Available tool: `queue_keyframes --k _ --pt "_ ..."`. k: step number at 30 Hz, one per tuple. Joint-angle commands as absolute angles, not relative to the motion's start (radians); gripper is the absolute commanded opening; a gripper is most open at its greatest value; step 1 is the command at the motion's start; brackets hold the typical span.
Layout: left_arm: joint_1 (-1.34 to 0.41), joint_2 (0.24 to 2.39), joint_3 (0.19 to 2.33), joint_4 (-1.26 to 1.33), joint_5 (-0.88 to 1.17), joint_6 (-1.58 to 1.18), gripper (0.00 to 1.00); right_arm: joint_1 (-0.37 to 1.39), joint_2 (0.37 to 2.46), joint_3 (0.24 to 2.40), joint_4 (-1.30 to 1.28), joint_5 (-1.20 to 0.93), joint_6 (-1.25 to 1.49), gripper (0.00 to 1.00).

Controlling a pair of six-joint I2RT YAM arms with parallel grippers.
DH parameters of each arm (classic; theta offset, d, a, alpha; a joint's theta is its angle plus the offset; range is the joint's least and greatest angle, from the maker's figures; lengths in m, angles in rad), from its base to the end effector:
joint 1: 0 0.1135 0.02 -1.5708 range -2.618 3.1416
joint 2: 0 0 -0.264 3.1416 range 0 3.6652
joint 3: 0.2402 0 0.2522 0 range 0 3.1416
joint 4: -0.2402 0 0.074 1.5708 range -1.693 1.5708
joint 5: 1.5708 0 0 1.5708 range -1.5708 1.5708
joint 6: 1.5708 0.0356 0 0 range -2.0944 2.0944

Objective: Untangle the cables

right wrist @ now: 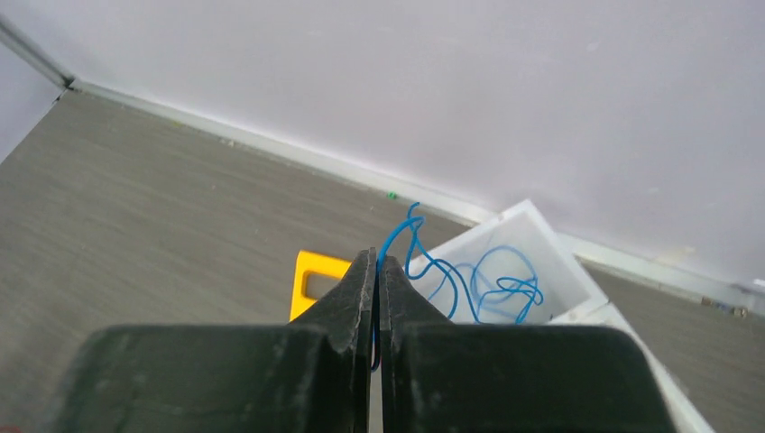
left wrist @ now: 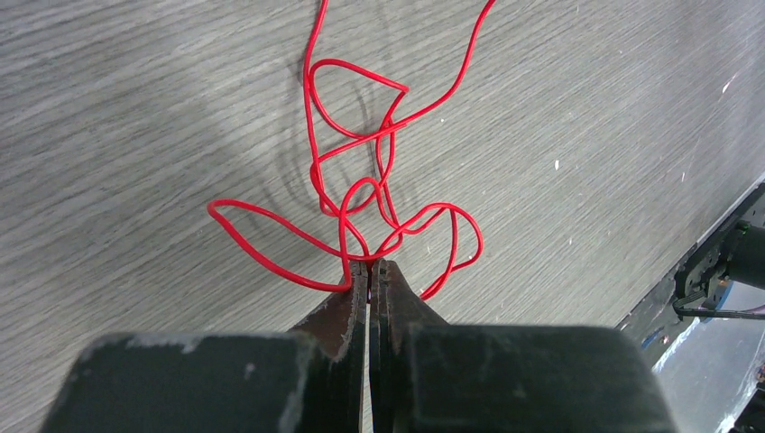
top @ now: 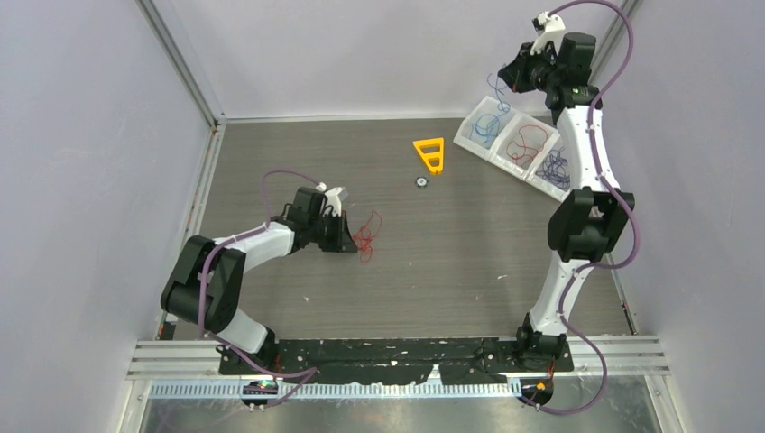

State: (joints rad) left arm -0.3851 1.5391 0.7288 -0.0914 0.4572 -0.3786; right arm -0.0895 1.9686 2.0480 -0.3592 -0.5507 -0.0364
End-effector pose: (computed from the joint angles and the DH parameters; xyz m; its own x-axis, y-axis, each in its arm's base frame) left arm 0.2625 -0.1234 0.1582 -0.8938 0.0045 -0.4484 0.2803 0.7860 -0.5510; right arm 0.4618 -0.0227 0.4073 -0.2594 -0.0079 -0.9657 -0.4345 0.8940 0.1094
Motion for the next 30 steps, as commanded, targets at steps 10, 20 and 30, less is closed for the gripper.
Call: queue_keyframes --k 10,20,30 --pt "-0.382 1.576 0.824 -0.119 0.459 -0.35 0.0 -0.091 2.262 2.291 -0.107 -0.471 -0.06 0.05" --pt "-0.375 1.593 0.832 -0.14 0.459 -0.357 0.0 -0.083 2.319 2.146 -0.16 -0.433 -0.014 0.05" --pt "-0.376 1.608 0.85 -0.135 0.479 -0.345 0.0 -0.068 2.375 2.192 -0.312 -0.372 -0.026 0.42"
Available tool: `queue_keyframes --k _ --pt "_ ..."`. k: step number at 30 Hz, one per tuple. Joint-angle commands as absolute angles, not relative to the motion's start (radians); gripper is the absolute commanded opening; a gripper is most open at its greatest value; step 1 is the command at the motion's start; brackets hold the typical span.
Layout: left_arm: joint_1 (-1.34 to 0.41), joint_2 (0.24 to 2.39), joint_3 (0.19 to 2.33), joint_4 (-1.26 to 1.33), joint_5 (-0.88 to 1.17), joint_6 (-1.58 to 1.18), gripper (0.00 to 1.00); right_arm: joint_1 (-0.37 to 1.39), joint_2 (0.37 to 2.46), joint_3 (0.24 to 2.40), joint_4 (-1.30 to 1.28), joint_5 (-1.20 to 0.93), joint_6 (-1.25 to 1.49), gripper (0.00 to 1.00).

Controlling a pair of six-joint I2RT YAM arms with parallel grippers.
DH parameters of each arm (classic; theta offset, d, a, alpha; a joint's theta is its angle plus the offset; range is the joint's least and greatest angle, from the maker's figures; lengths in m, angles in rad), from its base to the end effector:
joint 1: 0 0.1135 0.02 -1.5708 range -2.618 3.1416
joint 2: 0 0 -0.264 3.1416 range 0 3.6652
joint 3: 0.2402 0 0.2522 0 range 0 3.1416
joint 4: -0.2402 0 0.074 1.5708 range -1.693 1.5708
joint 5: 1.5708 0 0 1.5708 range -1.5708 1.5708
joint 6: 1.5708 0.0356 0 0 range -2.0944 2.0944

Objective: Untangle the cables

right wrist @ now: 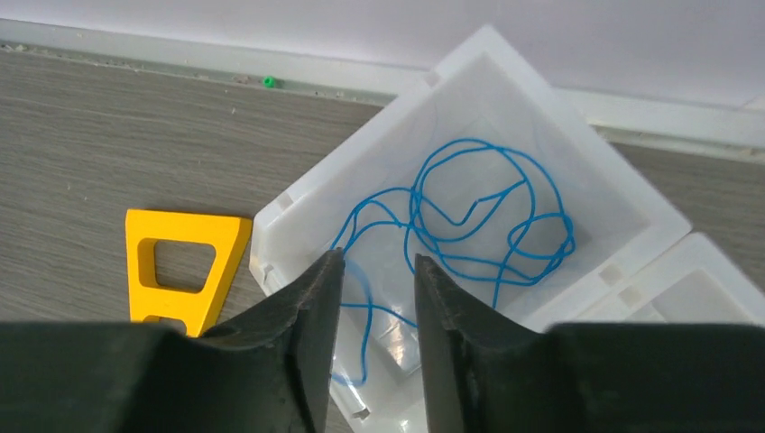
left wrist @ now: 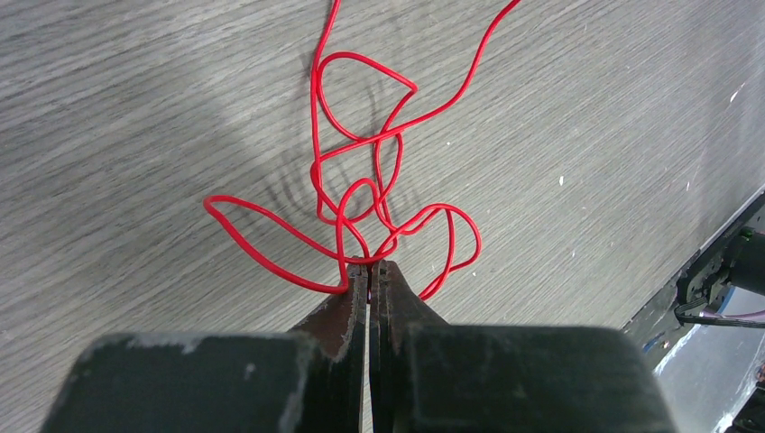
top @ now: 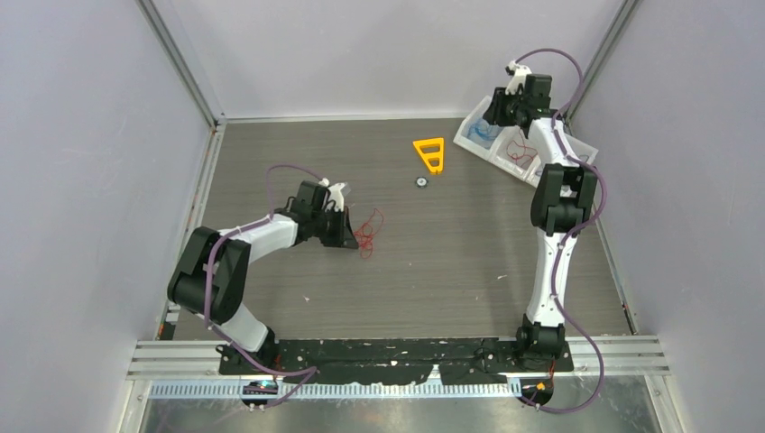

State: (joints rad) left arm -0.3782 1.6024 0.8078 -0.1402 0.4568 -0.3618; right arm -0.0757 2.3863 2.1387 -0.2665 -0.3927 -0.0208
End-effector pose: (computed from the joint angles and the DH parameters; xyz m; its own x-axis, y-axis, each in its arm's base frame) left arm 0.2783 -0.1275 0.1594 -0.9027 0.0169 -0.4299 0.2730 0.7947 -0.5421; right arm 0.5569 -0.0286 0.2400 -0.4848 0.0175 -0.8745 -0.2725 0.9470 0.1700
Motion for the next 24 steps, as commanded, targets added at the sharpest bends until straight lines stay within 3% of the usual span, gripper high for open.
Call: queue_keyframes --k 1,6,10,18,24 --pt "-0.377 1.607 0.851 -0.134 0.48 -0.339 0.0 -0.069 2.361 2.196 -0.315 -0.383 -0.027 0.51" --pt "-0.384 1.602 0.85 -0.125 0.513 -0.306 0.0 -0.069 2.231 2.152 -0.334 -0.459 -0.048 0.74" --pt "-0.45 1.604 0.877 -0.104 0.545 -0.252 0.0 -0.069 2.069 2.025 -0.376 -0.565 -0.077 0.84" --pt "-0.55 1.595 0.93 -0.017 0.594 -0.225 0.0 -0.016 1.762 1.622 -0.632 -0.801 -0.201 0.85" --pt "-0.55 1.586 0.893 -0.03 0.596 -0.152 0.0 0.198 1.736 1.37 -0.768 -0.728 -0.3 0.84"
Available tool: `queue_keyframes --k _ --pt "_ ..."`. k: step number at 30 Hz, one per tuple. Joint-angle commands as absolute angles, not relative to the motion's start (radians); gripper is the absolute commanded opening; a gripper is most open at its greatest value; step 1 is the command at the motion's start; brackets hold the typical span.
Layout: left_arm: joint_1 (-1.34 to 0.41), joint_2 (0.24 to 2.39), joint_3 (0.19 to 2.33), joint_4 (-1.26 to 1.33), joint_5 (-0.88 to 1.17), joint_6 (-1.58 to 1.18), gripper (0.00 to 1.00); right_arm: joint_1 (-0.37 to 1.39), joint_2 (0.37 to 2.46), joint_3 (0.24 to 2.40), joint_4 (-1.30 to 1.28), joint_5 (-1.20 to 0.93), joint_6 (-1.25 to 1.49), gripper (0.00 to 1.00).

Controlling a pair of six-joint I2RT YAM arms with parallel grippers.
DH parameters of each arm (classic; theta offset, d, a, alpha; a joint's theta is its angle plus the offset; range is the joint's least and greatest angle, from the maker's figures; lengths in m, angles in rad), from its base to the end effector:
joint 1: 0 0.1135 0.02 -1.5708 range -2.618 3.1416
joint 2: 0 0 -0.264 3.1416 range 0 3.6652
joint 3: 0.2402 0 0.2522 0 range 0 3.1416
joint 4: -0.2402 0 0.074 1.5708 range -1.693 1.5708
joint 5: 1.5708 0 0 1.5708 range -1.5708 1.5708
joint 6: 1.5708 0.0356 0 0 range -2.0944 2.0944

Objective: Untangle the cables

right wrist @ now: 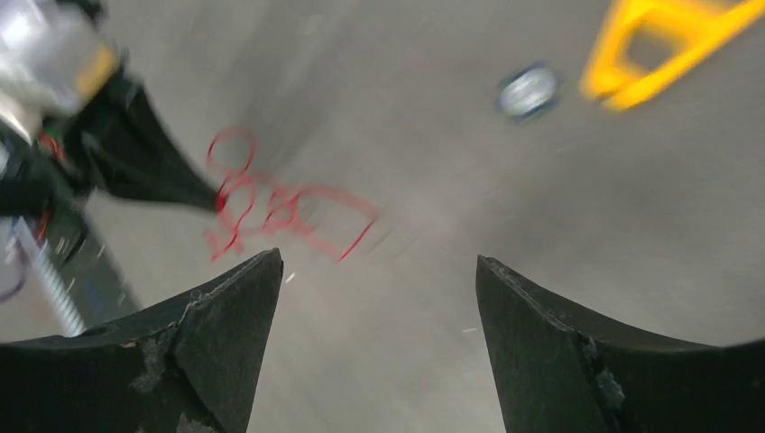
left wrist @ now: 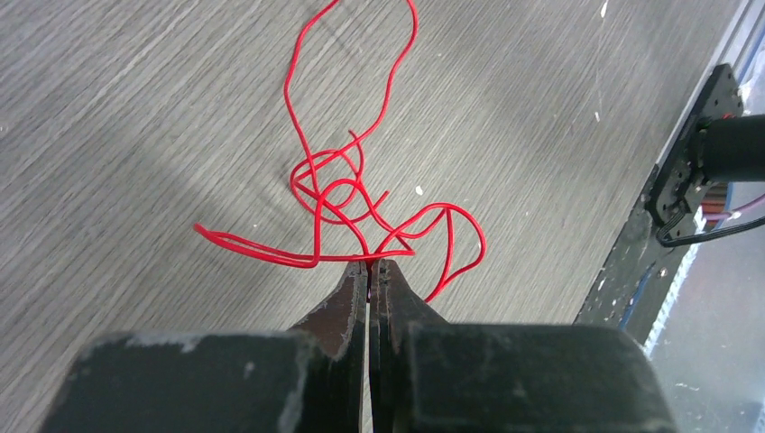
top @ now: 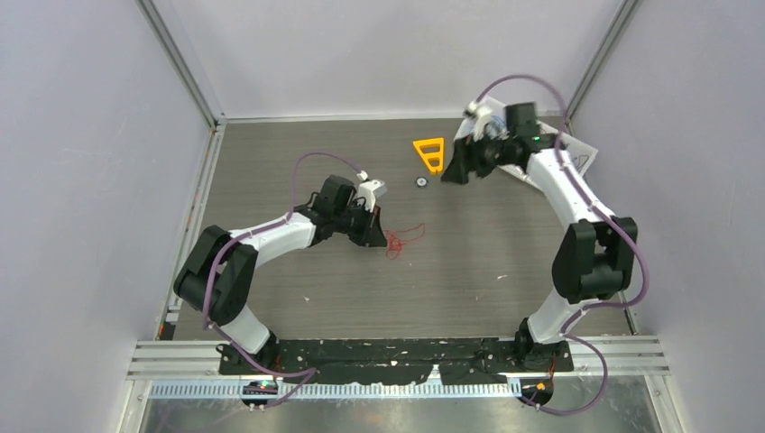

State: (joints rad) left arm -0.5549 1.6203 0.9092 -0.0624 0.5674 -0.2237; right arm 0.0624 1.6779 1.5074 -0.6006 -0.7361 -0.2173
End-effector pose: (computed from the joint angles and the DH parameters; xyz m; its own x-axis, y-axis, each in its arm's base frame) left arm 0.2723 -0.1913 0.1901 -0.7501 0.2449 -0.6143 0.6202 0.5830 -0.5248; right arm 0.3696 0.0470 0.3236 -0.5656 -0.1954 -0.8012 -0.6643 0.6836 0.3023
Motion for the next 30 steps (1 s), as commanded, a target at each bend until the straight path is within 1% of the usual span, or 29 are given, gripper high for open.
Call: queue_keyframes --k 1,4,8,10,12,14,15,16,17,19,20,21,24,26,30 --pt "-0.551 1.598 0.897 -0.03 0.602 -0.141 0.0 0.219 1.753 1.357 -0.755 -0.721 -0.297 0.84" --pt "-0.55 1.628 0.914 -0.048 0.621 -0.123 0.0 0.297 1.791 1.321 -0.692 -0.666 -0.254 0.84" --pt "-0.551 1.631 0.904 -0.045 0.612 -0.111 0.0 0.341 1.884 1.343 -0.653 -0.632 -0.182 0.83" --pt "-0.55 1.627 0.892 -0.04 0.608 -0.109 0.0 0.347 1.917 1.343 -0.626 -0.626 -0.149 0.81" --pt "-0.55 1.625 0.887 -0.039 0.601 -0.104 0.0 0.348 1.941 1.335 -0.587 -0.622 -0.112 0.73" --pt "-0.549 1.625 0.895 -0.054 0.587 -0.094 0.0 0.349 1.961 1.325 -0.545 -0.629 -0.089 0.57" --pt "-0.546 1.627 0.905 -0.072 0.573 -0.087 0.0 0.352 1.978 1.329 -0.539 -0.647 -0.086 0.4" --pt "-0.539 1.627 0.911 -0.09 0.564 -0.083 0.0 0.352 1.985 1.331 -0.541 -0.657 -0.086 0.29" --pt "-0.527 1.626 0.913 -0.1 0.575 -0.084 0.03 0.349 1.994 1.332 -0.551 -0.67 -0.09 0.12" --pt "-0.495 1.61 0.906 -0.111 0.644 -0.087 0.4 0.344 1.986 1.305 -0.547 -0.684 -0.101 0.06" --pt "-0.489 1.584 0.889 -0.112 0.669 -0.081 0.49 0.343 1.968 1.293 -0.528 -0.684 -0.096 0.06" --pt "-0.487 1.558 0.865 -0.105 0.684 -0.075 0.53 0.34 1.957 1.264 -0.517 -0.685 -0.091 0.05" --pt "-0.489 1.484 0.764 -0.017 0.734 -0.13 0.61 0.341 1.917 1.206 -0.456 -0.685 -0.046 0.05" --pt "-0.491 1.475 0.708 0.042 0.733 -0.206 0.63 0.34 1.909 1.19 -0.432 -0.686 -0.018 0.05" --pt "-0.493 1.514 0.648 0.142 0.728 -0.293 0.64 0.34 1.91 1.174 -0.418 -0.678 0.009 0.05"
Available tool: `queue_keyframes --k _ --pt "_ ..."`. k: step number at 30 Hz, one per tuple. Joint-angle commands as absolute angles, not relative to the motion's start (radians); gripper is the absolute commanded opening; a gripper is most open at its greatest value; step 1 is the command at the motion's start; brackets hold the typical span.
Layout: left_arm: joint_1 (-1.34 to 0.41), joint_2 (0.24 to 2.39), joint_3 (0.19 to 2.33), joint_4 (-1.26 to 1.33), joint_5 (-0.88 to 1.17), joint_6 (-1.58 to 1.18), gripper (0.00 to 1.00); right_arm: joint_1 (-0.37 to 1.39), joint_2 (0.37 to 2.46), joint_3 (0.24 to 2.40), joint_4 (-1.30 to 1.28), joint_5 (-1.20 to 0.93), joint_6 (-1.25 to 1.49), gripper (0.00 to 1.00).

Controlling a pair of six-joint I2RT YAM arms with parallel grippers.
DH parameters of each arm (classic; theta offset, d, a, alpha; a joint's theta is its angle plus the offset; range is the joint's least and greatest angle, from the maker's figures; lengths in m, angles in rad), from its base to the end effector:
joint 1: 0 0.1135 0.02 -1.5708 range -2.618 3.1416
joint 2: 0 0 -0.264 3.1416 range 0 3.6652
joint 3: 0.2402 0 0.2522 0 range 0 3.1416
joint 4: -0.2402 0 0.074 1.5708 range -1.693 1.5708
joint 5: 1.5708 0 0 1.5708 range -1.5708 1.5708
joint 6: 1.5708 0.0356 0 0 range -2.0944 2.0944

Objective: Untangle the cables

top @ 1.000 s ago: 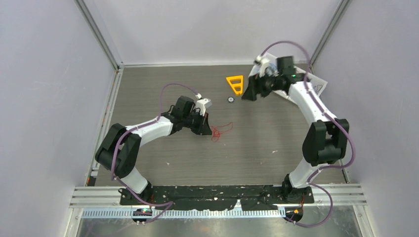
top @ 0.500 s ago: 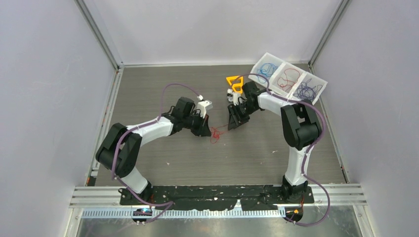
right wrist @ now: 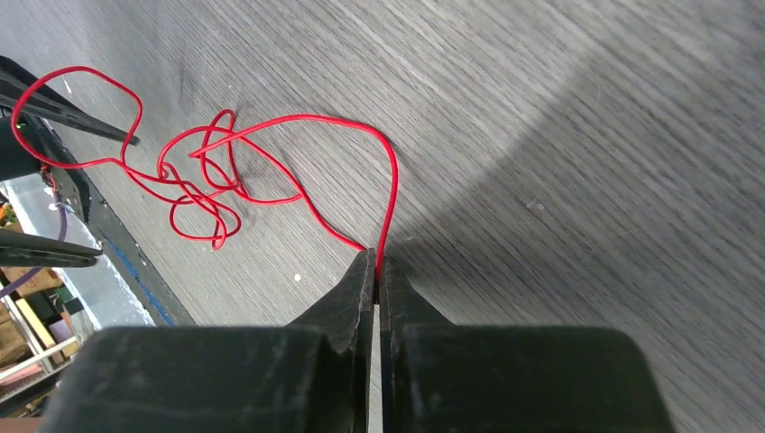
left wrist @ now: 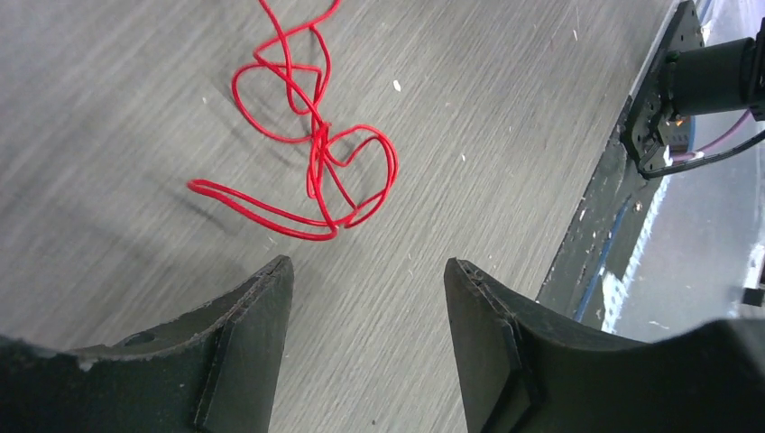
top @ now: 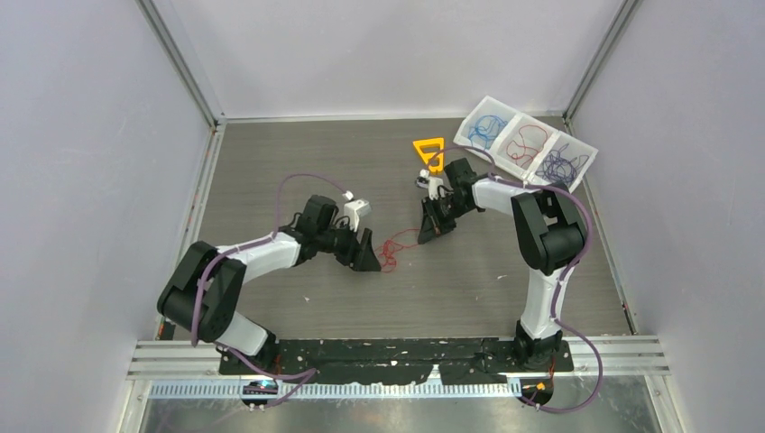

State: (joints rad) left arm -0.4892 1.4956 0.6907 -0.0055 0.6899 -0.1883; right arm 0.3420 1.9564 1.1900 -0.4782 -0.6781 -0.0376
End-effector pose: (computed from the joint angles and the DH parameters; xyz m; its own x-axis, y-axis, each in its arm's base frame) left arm 0.2393 -0.1531 0.1683 -0.7686 0.2456 -0.5907 0.6167 0.5300 -0.5820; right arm 0.3411 0.1451 0.1351 -0.8748 -0.3425 -0.3426 -0.4838 0.6538 0.5818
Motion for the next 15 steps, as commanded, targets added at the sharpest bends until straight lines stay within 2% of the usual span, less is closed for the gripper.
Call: queue_keyframes --k 1,12,13,15 --pt "-0.494 1.524 0.638 0.166 0.727 -0.305 0.64 0.34 1.909 1.17 -0.418 -0.674 0.018 0.05" --pt "-0.479 1.647 0.643 0.401 0.672 -0.501 0.56 0.339 1.9 1.152 -0.412 -0.637 0.037 0.05" --pt "-0.475 1.651 0.648 0.415 0.671 -0.522 0.52 0.338 1.894 1.148 -0.413 -0.633 0.036 0.05" --pt "-0.474 1.657 0.665 0.418 0.667 -0.536 0.38 0.336 1.884 1.142 -0.417 -0.624 0.029 0.05"
